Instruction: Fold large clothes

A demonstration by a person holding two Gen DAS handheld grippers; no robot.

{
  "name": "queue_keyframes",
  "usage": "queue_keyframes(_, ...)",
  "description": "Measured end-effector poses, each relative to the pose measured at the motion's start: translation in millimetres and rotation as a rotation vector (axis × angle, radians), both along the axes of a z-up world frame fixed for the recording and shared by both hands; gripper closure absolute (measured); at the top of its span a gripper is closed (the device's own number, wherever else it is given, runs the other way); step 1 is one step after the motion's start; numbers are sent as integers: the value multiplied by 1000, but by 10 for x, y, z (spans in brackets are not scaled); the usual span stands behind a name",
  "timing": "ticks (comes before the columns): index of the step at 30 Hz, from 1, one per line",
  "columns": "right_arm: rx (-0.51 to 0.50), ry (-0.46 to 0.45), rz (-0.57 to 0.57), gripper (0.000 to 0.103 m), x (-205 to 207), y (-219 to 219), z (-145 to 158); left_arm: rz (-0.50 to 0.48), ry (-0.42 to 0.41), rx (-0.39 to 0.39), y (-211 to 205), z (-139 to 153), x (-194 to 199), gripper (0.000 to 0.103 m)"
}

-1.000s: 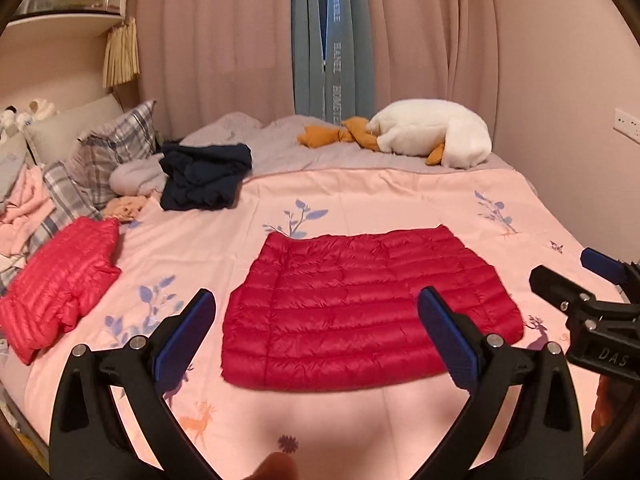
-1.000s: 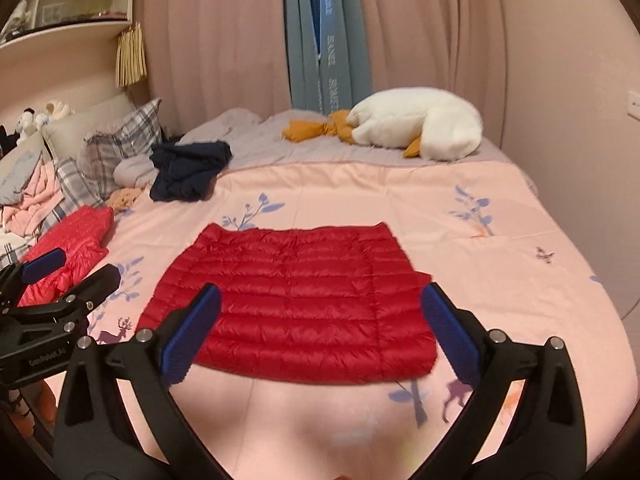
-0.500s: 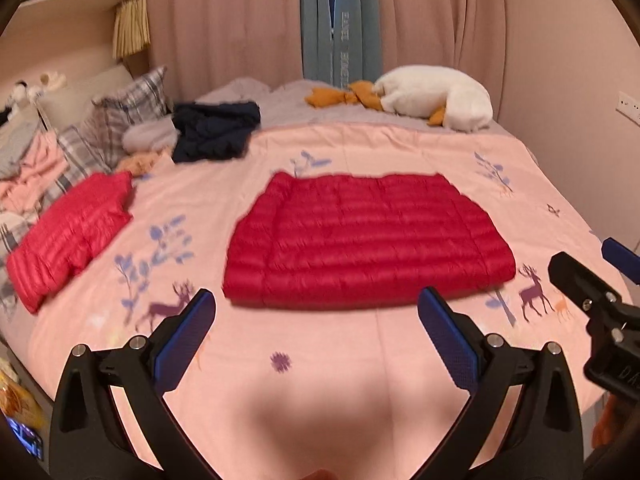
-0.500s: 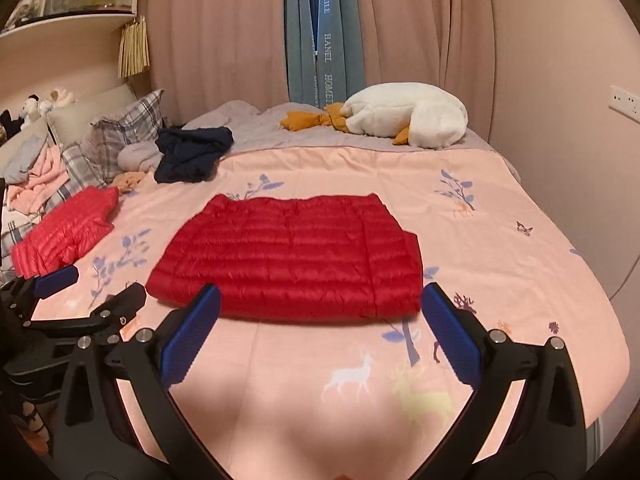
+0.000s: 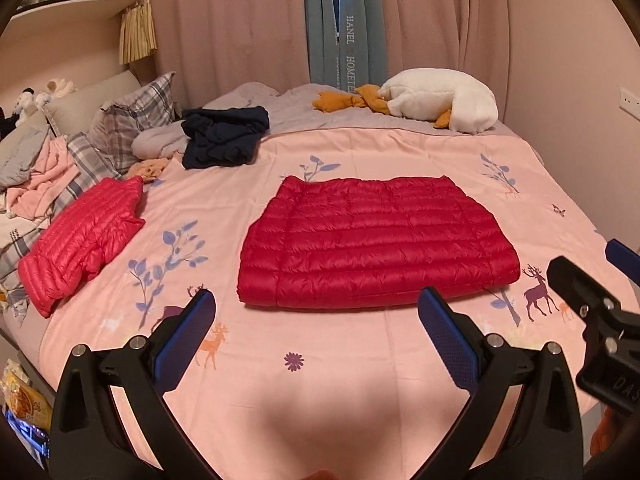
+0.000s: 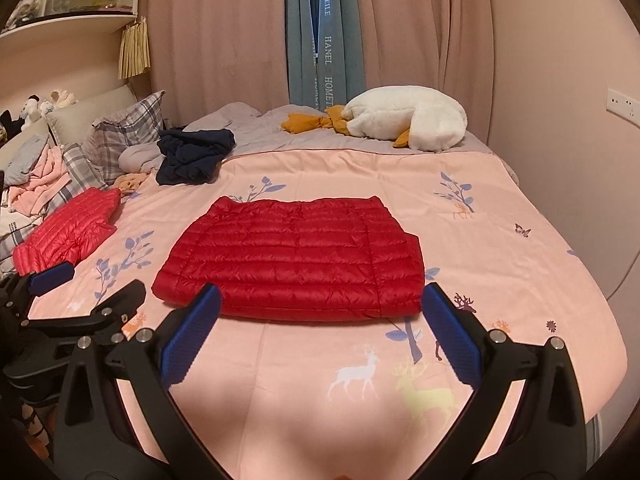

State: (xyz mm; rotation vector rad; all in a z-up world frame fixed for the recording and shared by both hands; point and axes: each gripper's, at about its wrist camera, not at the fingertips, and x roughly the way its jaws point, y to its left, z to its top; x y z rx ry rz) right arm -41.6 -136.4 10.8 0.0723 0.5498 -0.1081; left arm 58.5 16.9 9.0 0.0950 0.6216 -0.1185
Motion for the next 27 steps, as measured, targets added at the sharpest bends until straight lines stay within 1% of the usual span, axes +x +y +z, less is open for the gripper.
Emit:
queue_keyframes(8, 5, 11, -7, 2, -32, 12, -43, -3, 12, 16, -25, -43, -31, 1)
queue_keyframes(27, 15, 13, -16, 2, -34, -19, -61, -11, 17, 23, -33, -80, -41, 1)
